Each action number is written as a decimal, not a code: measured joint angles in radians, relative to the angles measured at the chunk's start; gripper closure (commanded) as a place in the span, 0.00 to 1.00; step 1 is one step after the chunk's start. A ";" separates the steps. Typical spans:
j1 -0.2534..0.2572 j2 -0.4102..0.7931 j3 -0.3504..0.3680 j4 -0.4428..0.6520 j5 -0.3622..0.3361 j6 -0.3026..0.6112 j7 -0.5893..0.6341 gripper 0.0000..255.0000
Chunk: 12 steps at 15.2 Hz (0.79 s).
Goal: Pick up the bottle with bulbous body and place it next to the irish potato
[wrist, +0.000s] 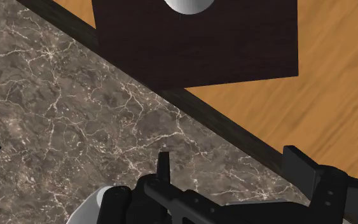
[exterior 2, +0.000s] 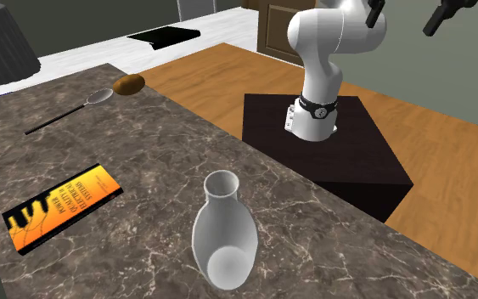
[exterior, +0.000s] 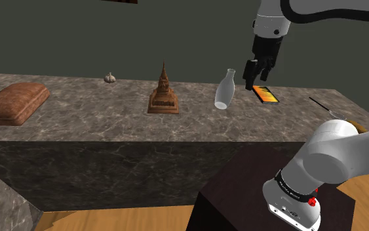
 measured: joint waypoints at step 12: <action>-0.067 0.281 -0.149 0.107 -0.075 0.198 -0.137 0.00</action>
